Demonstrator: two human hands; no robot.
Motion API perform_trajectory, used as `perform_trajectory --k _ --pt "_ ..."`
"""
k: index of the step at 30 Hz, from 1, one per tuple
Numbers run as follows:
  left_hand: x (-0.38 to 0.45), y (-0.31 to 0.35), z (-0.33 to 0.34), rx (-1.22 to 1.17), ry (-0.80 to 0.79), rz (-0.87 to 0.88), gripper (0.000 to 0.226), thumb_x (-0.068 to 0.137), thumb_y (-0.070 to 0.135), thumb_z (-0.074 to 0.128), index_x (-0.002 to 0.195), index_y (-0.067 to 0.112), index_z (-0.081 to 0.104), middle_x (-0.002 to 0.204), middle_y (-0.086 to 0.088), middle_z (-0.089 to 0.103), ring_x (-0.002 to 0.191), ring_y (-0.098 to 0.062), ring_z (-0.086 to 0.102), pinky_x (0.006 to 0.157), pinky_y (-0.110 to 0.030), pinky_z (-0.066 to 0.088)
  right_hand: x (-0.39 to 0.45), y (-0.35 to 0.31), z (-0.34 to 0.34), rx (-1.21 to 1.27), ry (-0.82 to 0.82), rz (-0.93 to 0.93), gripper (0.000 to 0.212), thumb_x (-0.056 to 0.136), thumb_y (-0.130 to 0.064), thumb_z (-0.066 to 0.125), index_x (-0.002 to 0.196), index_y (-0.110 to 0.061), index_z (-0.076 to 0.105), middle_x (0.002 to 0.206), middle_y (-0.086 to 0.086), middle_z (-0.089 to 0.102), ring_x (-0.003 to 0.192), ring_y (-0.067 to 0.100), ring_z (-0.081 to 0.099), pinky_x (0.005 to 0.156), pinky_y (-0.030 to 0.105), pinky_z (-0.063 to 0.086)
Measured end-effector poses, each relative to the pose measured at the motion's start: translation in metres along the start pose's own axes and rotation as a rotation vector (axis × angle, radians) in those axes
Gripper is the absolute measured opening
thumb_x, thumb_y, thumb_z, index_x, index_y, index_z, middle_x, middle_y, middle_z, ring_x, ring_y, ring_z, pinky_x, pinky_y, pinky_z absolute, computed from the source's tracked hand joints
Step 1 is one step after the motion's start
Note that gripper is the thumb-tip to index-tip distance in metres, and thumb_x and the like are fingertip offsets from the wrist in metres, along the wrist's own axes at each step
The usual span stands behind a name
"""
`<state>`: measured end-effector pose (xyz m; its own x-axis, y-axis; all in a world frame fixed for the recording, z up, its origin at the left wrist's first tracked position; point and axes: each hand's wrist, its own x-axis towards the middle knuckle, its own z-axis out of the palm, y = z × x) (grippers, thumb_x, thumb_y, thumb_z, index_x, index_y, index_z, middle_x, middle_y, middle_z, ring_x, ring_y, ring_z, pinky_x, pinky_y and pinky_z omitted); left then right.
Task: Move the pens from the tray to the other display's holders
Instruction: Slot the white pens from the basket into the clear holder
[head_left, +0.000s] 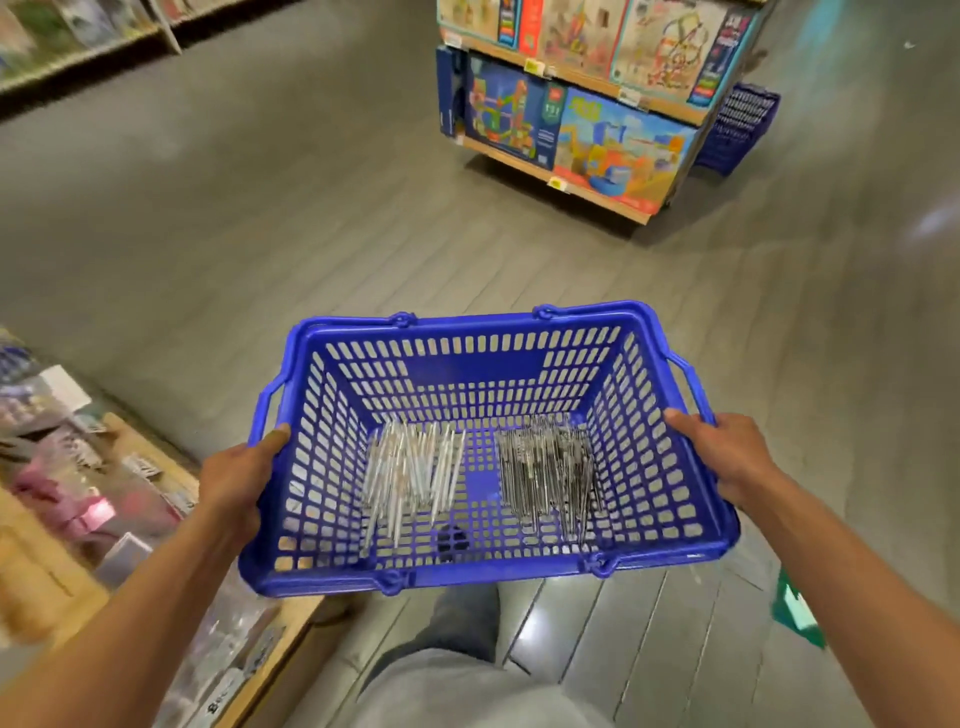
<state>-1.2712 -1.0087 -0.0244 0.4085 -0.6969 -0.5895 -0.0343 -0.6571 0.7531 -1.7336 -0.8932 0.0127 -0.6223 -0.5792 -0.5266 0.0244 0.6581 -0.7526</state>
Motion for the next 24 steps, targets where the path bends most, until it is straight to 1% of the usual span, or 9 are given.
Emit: perform_trajectory --k 2,6,9,11,12,15,18,20,24 --pt "0.029 0.027 0.010 -0.019 0.020 -0.001 0.035 0.079 0.038 0.082 0.075 0.008 0.064 0.085 -0.015 0.069 0.072 -0.029 0.063 0.075 -0.046 0.056 0.032 -0.035 0.029 -0.034 -0.022 -0.002 0.030 0.082 -0.034 0.076 0.089 -0.006 0.068 0.071 0.008 0.074 0.062 0.026 0.072 0.065 0.038 0.059" --pt "0.074 0.079 0.018 -0.065 0.102 -0.022 0.035 0.081 0.036 0.080 0.080 0.005 0.065 0.092 -0.018 0.070 0.079 -0.030 0.066 0.082 -0.051 0.056 0.090 -0.114 0.085 -0.073 -0.081 -0.038 0.031 0.082 -0.033 0.076 0.089 -0.004 0.069 0.071 0.010 0.074 0.063 0.028 0.072 0.068 0.043 0.059" --pt "0.104 0.113 0.015 -0.142 0.151 -0.029 0.036 0.083 0.032 0.079 0.095 0.000 0.067 0.093 -0.019 0.069 0.077 -0.030 0.064 0.076 -0.048 0.057 0.124 -0.170 0.128 -0.109 -0.154 -0.073 0.032 0.081 -0.033 0.076 0.092 -0.003 0.069 0.071 0.011 0.074 0.063 0.029 0.072 0.070 0.045 0.059" --pt "0.127 0.132 0.011 -0.192 0.178 -0.039 0.037 0.084 0.030 0.078 0.101 0.000 0.067 0.094 -0.021 0.070 0.079 -0.032 0.065 0.080 -0.050 0.056 0.146 -0.209 0.162 -0.130 -0.202 -0.098 0.034 0.081 -0.034 0.076 0.094 -0.004 0.068 0.071 0.010 0.074 0.063 0.028 0.072 0.070 0.046 0.059" --pt "0.139 0.140 0.008 -0.214 0.196 -0.044 0.035 0.084 0.030 0.078 0.098 0.000 0.067 0.093 -0.021 0.070 0.078 -0.032 0.065 0.080 -0.051 0.056 0.156 -0.228 0.181 -0.140 -0.233 -0.108 0.035 0.080 -0.035 0.077 0.095 -0.005 0.067 0.073 0.011 0.074 0.065 0.030 0.073 0.071 0.049 0.059" --pt "0.178 0.162 -0.002 -0.275 0.273 -0.074 0.030 0.082 0.032 0.080 0.082 0.006 0.065 0.082 -0.014 0.071 0.069 -0.029 0.066 0.073 -0.045 0.058 0.186 -0.282 0.242 -0.186 -0.320 -0.137 0.037 0.080 -0.037 0.077 0.097 -0.006 0.065 0.078 0.014 0.074 0.068 0.033 0.073 0.075 0.055 0.058" --pt "0.222 0.182 -0.012 -0.338 0.344 -0.108 0.030 0.079 0.033 0.082 0.081 0.009 0.065 0.081 -0.013 0.072 0.072 -0.029 0.068 0.078 -0.051 0.059 0.219 -0.335 0.311 -0.219 -0.405 -0.167 0.037 0.082 -0.034 0.076 0.097 -0.002 0.065 0.081 0.018 0.074 0.070 0.036 0.072 0.074 0.057 0.057" --pt "0.254 0.196 -0.019 -0.371 0.381 -0.135 0.030 0.078 0.034 0.083 0.081 0.009 0.065 0.076 -0.010 0.073 0.064 -0.026 0.068 0.073 -0.049 0.060 0.240 -0.368 0.361 -0.242 -0.464 -0.185 0.036 0.083 -0.031 0.075 0.099 -0.001 0.065 0.083 0.020 0.073 0.072 0.038 0.072 0.074 0.058 0.057" --pt "0.314 0.230 -0.031 -0.437 0.467 -0.193 0.034 0.077 0.034 0.083 0.084 0.006 0.066 0.092 -0.018 0.072 0.074 -0.030 0.067 0.083 -0.058 0.057 0.277 -0.431 0.460 -0.281 -0.538 -0.222 0.031 0.085 -0.025 0.073 0.099 0.002 0.067 0.087 0.023 0.072 0.079 0.041 0.071 0.076 0.061 0.056"
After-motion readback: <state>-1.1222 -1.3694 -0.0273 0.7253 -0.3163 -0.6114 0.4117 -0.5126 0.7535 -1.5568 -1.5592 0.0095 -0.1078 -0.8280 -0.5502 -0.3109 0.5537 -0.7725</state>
